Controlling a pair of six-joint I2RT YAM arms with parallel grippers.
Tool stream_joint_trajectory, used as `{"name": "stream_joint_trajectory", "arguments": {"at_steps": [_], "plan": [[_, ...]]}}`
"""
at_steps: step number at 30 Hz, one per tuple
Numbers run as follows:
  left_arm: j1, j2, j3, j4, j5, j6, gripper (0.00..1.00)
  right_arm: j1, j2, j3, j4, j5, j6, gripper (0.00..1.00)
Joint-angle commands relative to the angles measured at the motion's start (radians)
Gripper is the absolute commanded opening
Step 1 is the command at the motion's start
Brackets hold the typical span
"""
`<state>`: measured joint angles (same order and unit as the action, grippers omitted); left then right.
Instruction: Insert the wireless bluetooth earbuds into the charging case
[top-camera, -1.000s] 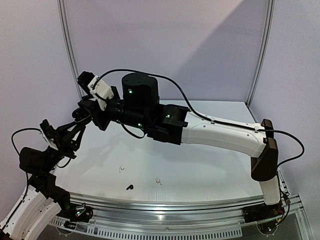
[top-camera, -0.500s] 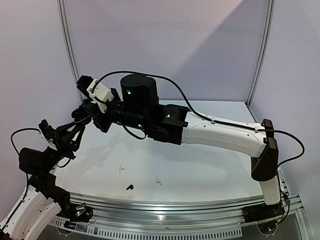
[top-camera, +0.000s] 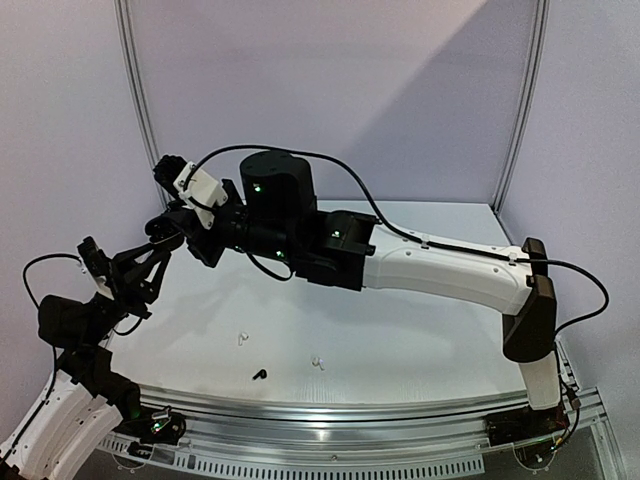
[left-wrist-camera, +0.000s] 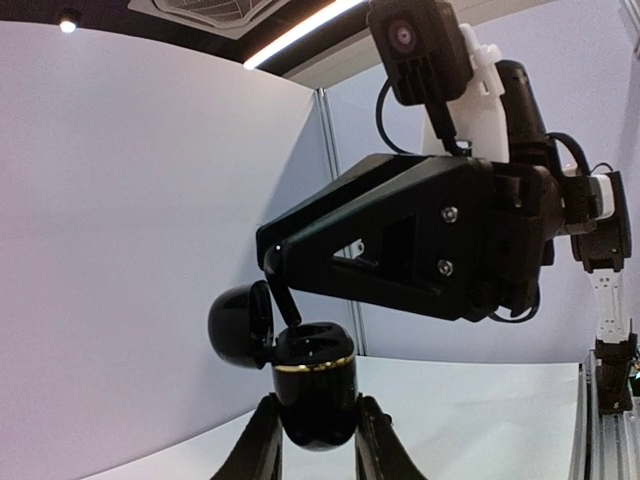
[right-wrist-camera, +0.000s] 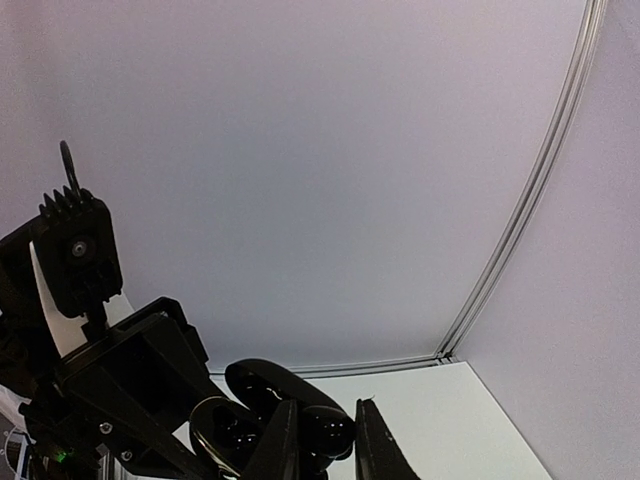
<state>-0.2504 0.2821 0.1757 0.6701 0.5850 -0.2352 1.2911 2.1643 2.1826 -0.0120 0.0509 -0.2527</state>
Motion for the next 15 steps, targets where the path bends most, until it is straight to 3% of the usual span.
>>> {"name": "stream_joint_trajectory", "arguments": {"at_steps": [1, 15], "plan": [[-0.008, 0.009, 0.012, 0.037, -0.033, -0.012, 0.0, 0.003, -0.041, -0.032, -0.026, -0.004, 0.002, 0.0], [-0.008, 0.011, 0.01, 0.049, -0.016, 0.017, 0.0, 0.003, -0.052, -0.046, 0.003, 0.009, 0.007, 0.0]]}}
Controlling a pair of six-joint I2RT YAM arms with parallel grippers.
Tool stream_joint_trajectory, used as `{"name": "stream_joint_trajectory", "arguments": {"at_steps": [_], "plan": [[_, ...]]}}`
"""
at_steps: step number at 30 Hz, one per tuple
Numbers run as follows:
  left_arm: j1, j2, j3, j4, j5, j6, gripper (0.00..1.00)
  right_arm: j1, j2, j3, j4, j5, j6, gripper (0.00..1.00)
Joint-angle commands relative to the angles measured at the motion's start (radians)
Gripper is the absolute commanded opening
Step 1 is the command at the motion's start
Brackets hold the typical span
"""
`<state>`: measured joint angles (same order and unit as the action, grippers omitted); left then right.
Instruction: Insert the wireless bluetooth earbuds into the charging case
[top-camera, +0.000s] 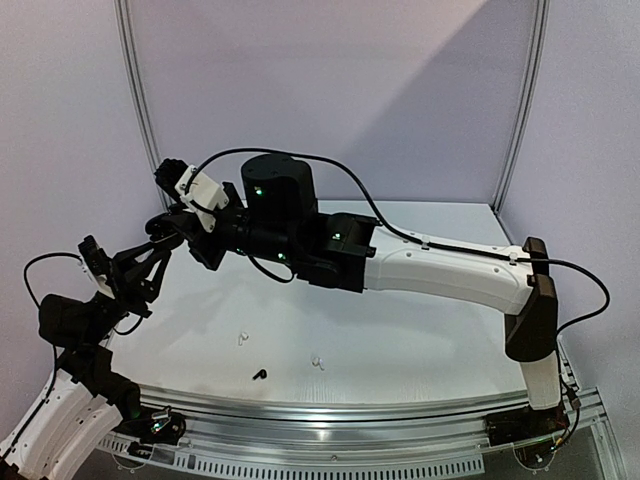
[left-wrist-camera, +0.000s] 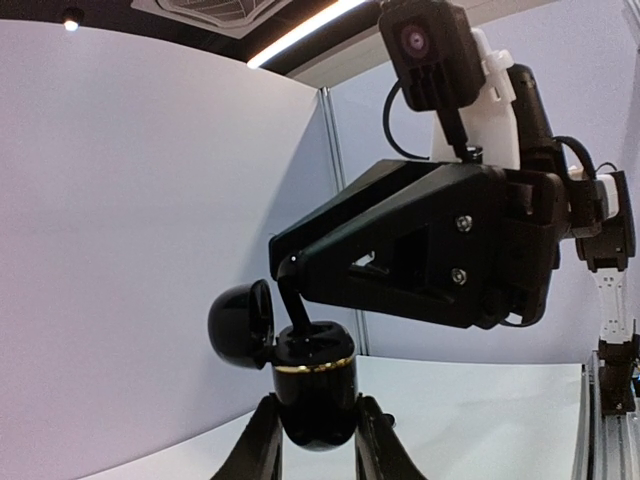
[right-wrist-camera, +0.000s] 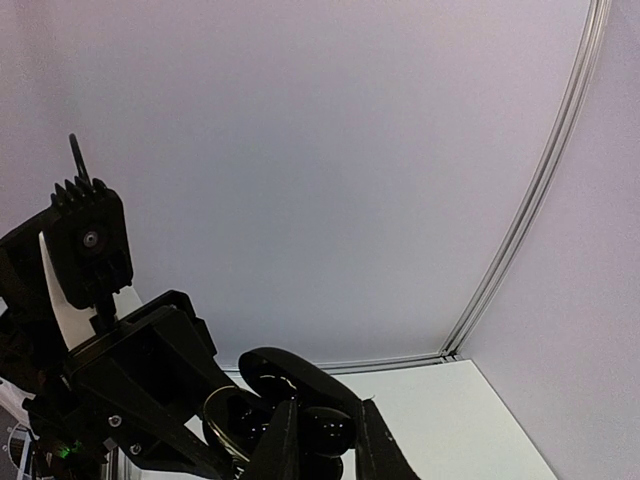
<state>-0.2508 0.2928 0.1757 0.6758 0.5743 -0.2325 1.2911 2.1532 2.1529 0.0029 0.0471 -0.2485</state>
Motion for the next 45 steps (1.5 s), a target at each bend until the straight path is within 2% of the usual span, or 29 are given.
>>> {"name": "stream_joint_trajectory", "arguments": {"at_steps": [1, 9, 15, 17, 34, 45], "plan": [[-0.008, -0.001, 0.01, 0.044, -0.005, 0.011, 0.0, 0.002, -0.04, -0.016, -0.012, 0.017, -0.001, 0.0], [-0.008, 0.001, 0.02, 0.059, -0.011, -0.008, 0.0, 0.003, -0.032, -0.02, -0.05, 0.03, -0.041, 0.01], [-0.008, 0.002, 0.022, 0.062, -0.017, -0.009, 0.0, 0.004, -0.028, -0.021, -0.053, 0.025, -0.06, 0.15], [-0.008, 0.003, 0.022, 0.062, -0.019, -0.007, 0.0, 0.003, -0.026, -0.019, -0.054, 0.023, -0.064, 0.16], [-0.008, -0.001, 0.019, 0.065, -0.021, -0.007, 0.0, 0.008, -0.021, -0.014, -0.065, 0.021, -0.09, 0.21], [-0.008, -0.004, 0.017, 0.058, -0.007, 0.0, 0.0, 0.012, 0.002, 0.031, -0.078, 0.044, -0.098, 0.15]]}}
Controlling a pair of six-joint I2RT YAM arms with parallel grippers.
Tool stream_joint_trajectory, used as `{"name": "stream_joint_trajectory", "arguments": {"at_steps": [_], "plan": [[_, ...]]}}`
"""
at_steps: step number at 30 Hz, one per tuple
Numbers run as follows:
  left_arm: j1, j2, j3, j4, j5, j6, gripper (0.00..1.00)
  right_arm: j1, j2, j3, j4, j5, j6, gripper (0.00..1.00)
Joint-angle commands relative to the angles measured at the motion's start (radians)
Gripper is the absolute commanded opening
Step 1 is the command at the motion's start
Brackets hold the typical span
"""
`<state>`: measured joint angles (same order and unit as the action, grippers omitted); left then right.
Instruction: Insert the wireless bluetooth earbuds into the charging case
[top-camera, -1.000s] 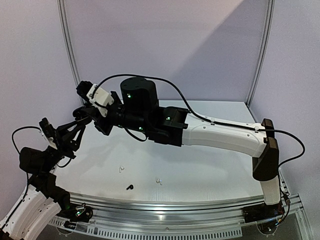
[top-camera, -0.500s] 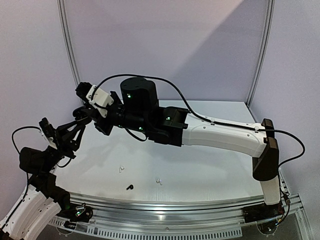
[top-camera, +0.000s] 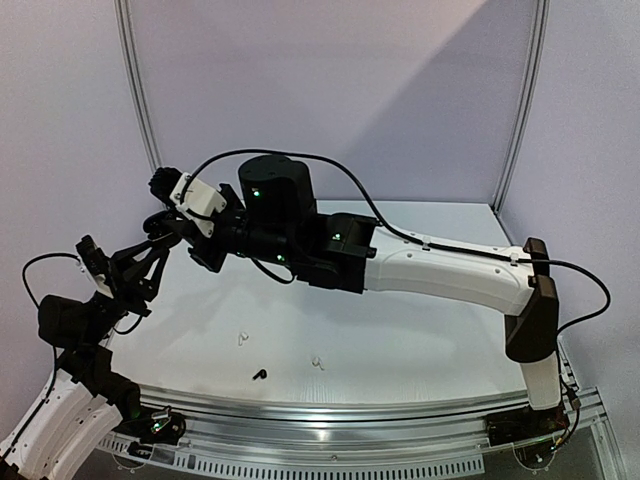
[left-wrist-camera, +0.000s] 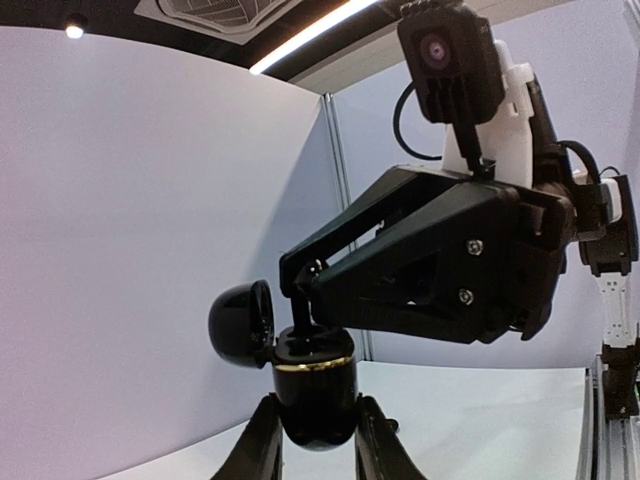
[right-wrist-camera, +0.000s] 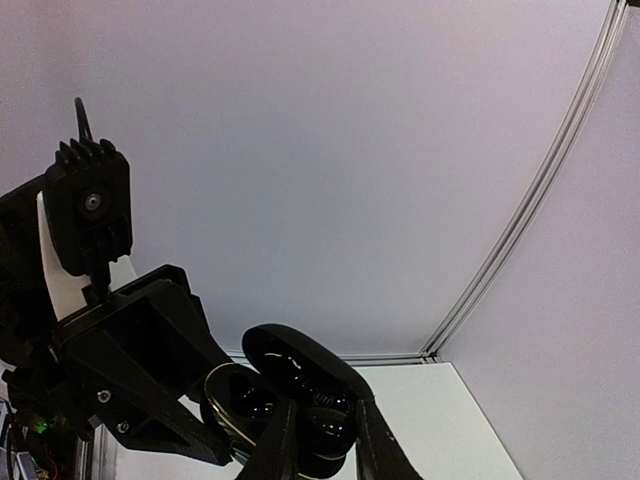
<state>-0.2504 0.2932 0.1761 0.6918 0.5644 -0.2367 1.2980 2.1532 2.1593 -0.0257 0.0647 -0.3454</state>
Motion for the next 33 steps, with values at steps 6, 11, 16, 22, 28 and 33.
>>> {"name": "stream_joint_trajectory", "arguments": {"at_steps": [6, 11, 16, 22, 28, 33], "plan": [[-0.008, -0.007, 0.013, 0.035, 0.02, 0.027, 0.0, 0.005, 0.016, 0.06, -0.086, 0.041, 0.003, 0.18], [-0.008, -0.008, 0.013, 0.033, 0.029, 0.036, 0.0, 0.006, 0.017, 0.065, -0.098, 0.047, 0.012, 0.19], [-0.008, -0.006, 0.014, 0.035, 0.028, 0.041, 0.0, 0.007, 0.03, 0.09, -0.132, 0.052, 0.009, 0.18], [-0.009, -0.009, 0.011, 0.038, 0.034, 0.047, 0.0, 0.007, 0.049, 0.124, -0.176, 0.051, 0.01, 0.22], [-0.008, -0.011, 0.011, 0.038, 0.037, 0.046, 0.0, 0.007, 0.053, 0.128, -0.172, 0.052, 0.014, 0.24], [-0.009, -0.009, 0.01, 0.04, 0.04, 0.043, 0.0, 0.009, 0.062, 0.147, -0.173, 0.049, 0.015, 0.22]]}}
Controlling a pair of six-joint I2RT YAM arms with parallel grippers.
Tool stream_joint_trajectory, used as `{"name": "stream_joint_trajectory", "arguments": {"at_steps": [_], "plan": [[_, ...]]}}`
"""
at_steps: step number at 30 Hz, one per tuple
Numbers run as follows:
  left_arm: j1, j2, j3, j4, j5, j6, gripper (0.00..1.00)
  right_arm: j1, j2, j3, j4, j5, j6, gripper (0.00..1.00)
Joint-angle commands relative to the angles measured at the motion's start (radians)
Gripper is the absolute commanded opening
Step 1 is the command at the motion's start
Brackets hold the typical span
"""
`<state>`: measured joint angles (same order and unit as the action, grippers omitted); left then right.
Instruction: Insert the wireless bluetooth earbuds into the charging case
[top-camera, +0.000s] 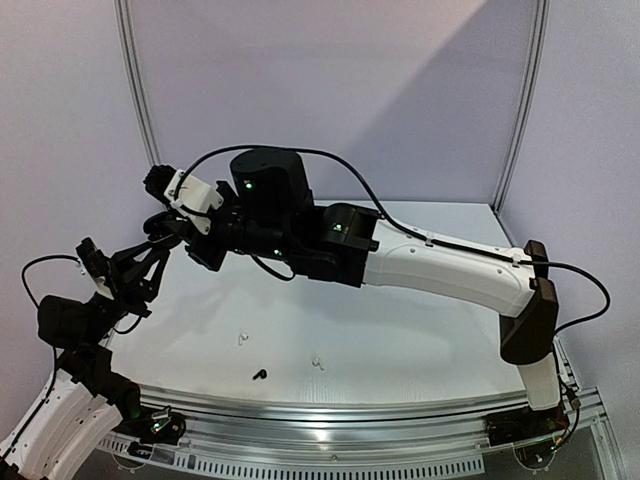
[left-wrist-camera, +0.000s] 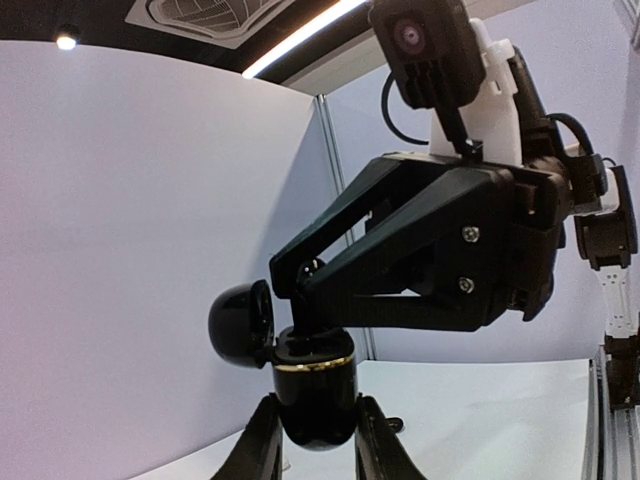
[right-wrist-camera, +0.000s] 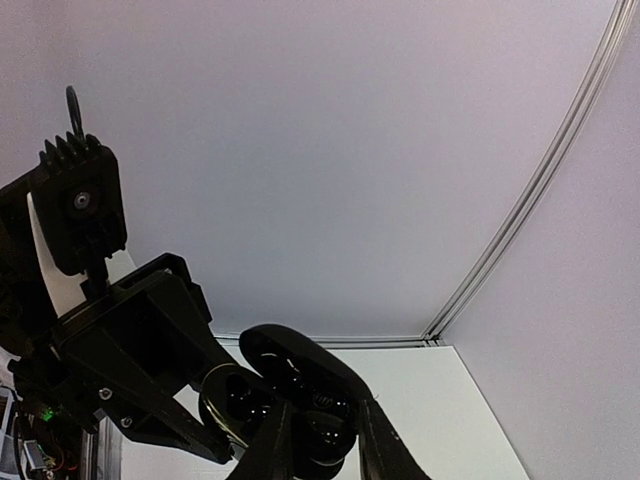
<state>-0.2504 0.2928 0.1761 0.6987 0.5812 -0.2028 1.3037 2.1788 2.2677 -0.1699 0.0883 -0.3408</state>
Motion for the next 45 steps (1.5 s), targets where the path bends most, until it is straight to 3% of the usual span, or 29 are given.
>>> {"name": "stream_joint_trajectory", "arguments": {"at_steps": [1, 45], "plan": [[-0.008, -0.009, 0.01, 0.033, 0.024, 0.008, 0.0, 0.003, 0.039, 0.047, -0.033, 0.024, 0.012, 0.22], [-0.009, 0.003, 0.011, 0.043, -0.004, -0.062, 0.0, 0.004, 0.077, 0.102, -0.058, 0.015, 0.069, 0.31]]}}
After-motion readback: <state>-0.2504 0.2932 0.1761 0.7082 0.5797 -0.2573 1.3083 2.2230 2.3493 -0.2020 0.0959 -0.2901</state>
